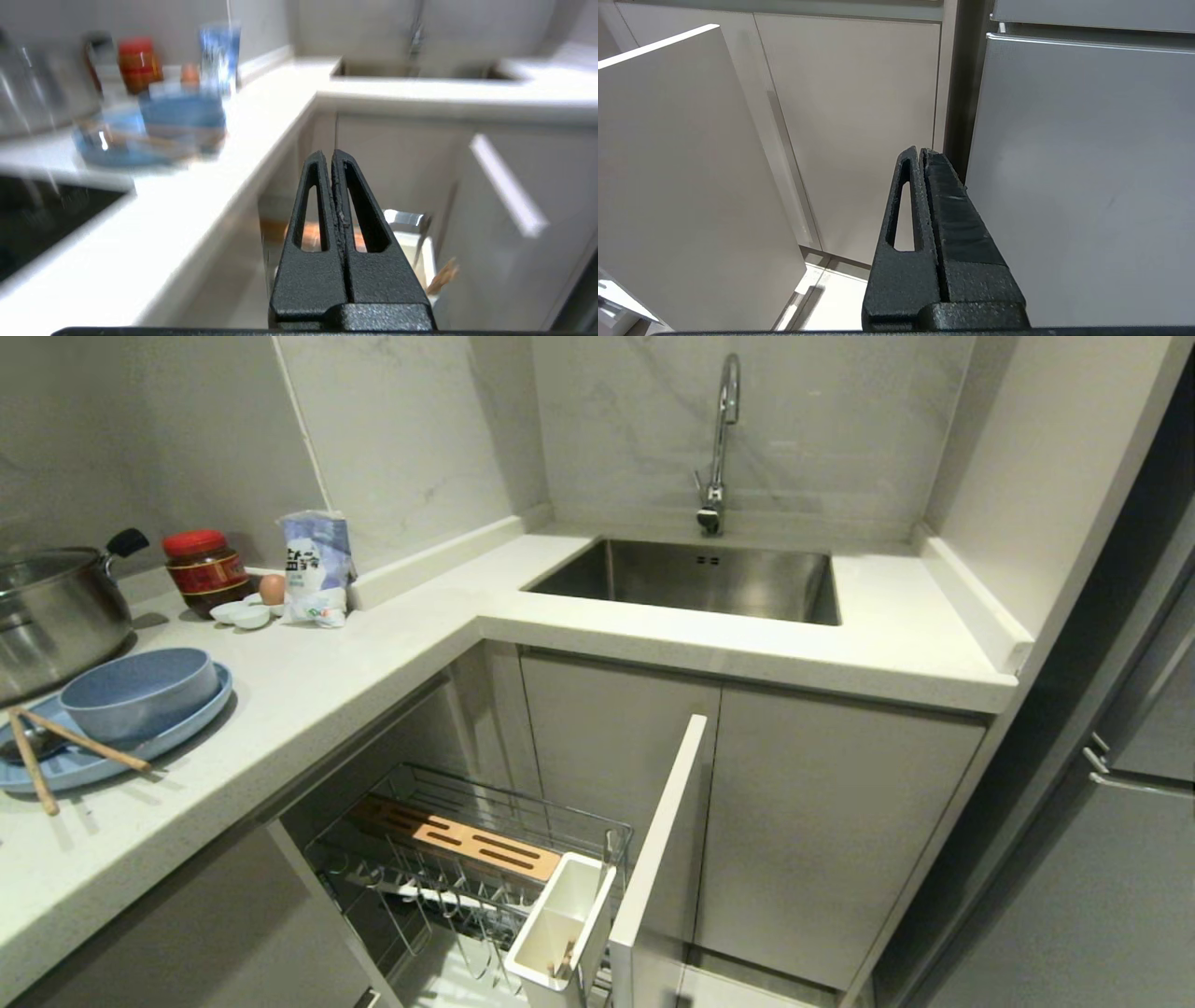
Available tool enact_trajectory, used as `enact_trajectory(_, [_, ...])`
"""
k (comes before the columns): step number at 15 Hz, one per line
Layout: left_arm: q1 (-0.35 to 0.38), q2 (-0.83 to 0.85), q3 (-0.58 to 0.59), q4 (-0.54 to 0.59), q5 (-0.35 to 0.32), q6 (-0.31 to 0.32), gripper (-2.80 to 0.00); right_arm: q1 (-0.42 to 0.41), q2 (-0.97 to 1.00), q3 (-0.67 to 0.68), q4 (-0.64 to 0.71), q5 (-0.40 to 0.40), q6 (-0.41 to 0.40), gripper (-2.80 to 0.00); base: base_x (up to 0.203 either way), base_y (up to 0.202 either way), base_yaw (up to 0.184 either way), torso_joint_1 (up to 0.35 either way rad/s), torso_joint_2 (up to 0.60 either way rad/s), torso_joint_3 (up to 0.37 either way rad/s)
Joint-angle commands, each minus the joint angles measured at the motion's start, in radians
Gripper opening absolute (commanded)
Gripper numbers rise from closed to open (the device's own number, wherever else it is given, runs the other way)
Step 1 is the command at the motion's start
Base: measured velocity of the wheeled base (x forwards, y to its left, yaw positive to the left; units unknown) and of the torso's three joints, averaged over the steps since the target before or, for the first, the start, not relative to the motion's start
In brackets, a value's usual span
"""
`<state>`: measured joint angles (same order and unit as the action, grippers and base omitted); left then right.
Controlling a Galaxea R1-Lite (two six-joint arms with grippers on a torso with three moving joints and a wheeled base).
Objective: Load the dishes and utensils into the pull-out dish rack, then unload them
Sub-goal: Close the cupboard
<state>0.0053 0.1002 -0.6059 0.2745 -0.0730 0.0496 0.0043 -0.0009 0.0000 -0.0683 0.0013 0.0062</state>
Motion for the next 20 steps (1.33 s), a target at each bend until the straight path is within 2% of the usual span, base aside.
enact_trajectory(1, [0.002,0.24,-0.22,0.028,-0.027,-0.005,-2.8,0.0,-0.001,0.023,-0.001,0.0,0.0,-2.8,0.0,0.0,0.0,0.0,0.0,0.0])
enact_trajectory(3, [-0.016,0.439,-0.392,0.041,-0.06,-0.047,-2.8,0.0,-0.001,0.023,-0.001,0.0,0.0,-2.8,0.0,0.0,0.0,0.0,0.0,0.0])
enact_trajectory(5, [-0.065,0.635,-0.533,0.05,-0.084,-0.128,-2.8,0.0,-0.001,0.023,-0.001,0.0,0.0,-2.8,0.0,0.0,0.0,0.0,0.0,0.0])
enact_trajectory(6, [-0.115,0.727,-0.579,0.053,-0.095,-0.169,-2.8,0.0,-0.001,0.023,-0.001,0.0,0.0,-2.8,0.0,0.0,0.0,0.0,0.0,0.0])
enact_trajectory(7, [-0.206,0.809,-0.611,0.056,-0.105,-0.209,-2.8,0.0,-0.001,0.023,-0.001,0.0,0.0,-2.8,0.0,0.0,0.0,0.0,0.0,0.0])
enact_trajectory(8, [-0.325,0.89,-0.63,0.058,-0.111,-0.239,-2.8,0.0,-0.001,0.023,-0.001,0.0,0.0,-2.8,0.0,0.0,0.0,0.0,0.0,0.0])
enact_trajectory(10, [-0.505,1.045,-0.639,0.061,-0.116,-0.272,-2.8,0.0,-0.001,0.023,-0.001,0.0,0.0,-2.8,0.0,0.0,0.0,0.0,0.0,0.0])
enact_trajectory(12, [-0.632,1.2,-0.639,0.062,-0.117,-0.293,-2.8,0.0,-0.001,0.023,-0.001,0.0,0.0,-2.8,0.0,0.0,0.0,0.0,0.0,0.0])
enact_trajectory(15, [-0.748,1.416,-0.639,0.068,-0.106,-0.346,-2.8,0.0,-0.001,0.023,-0.001,0.0,0.0,-2.8,0.0,0.0,0.0,0.0,0.0,0.0])
enact_trajectory(20, [-0.896,1.637,-0.645,0.092,0.014,-0.448,-2.8,0.0,-0.001,0.023,-0.001,0.0,0.0,-2.8,0.0,0.0,0.0,0.0,0.0,0.0])
